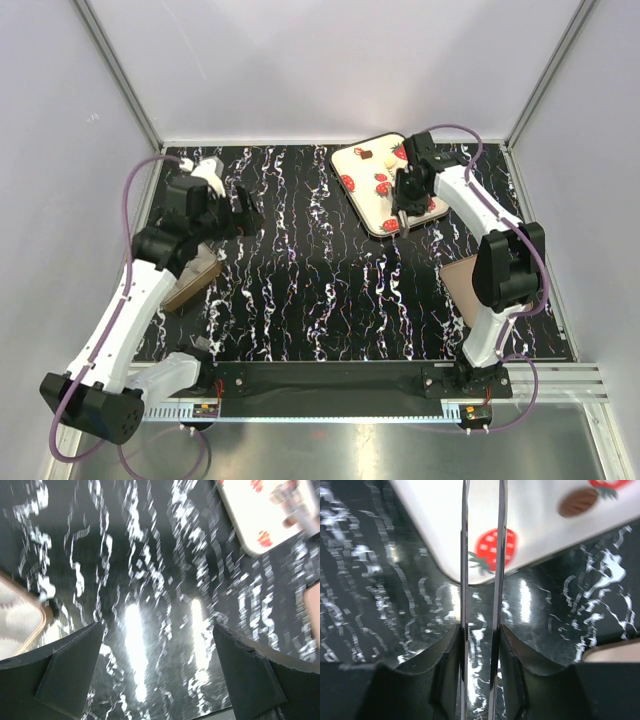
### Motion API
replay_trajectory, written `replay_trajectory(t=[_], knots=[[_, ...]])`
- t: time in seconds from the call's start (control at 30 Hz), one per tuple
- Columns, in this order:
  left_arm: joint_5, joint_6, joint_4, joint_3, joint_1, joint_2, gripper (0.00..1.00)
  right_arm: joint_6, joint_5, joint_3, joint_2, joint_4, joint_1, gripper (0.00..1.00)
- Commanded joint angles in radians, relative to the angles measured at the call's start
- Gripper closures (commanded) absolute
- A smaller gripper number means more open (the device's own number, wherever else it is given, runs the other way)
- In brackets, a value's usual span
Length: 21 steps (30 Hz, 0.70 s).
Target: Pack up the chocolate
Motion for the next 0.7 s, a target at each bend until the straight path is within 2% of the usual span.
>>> replay_trajectory(t=[0.0, 0.17, 0.27, 0.37, 0.5, 0.67], knots=[[-0.003, -0.028, -0.021, 0.192, 0.005, 0.014, 0.01, -0.009, -0.015, 0.113, -0.054, 0.001, 0.079, 0.67], [-0.015, -0.028, -0.136, 0.43, 0.005, 0.053, 0.01, 0.011, -0.02, 0.192, -0.048, 0.012, 0.221, 0.68], [-0.009, -0.013, -0.205, 0.583, 0.005, 0.088, 0.01, 0.048, -0.068, 0.209, -0.045, 0.081, 0.315, 0.68], [0.038, 0.001, -0.254, 0.689, 0.005, 0.094, 0.01, 0.081, -0.105, 0.193, -0.034, 0.222, 0.429, 0.68], [0.077, -0.015, -0.277, 0.762, 0.005, 0.087, 0.01, 0.092, -0.146, 0.267, 0.053, 0.368, 0.557, 0.68], [0.152, -0.048, -0.238, 0.731, 0.005, 0.076, 0.01, 0.057, -0.186, 0.425, 0.24, 0.391, 0.661, 0.68]])
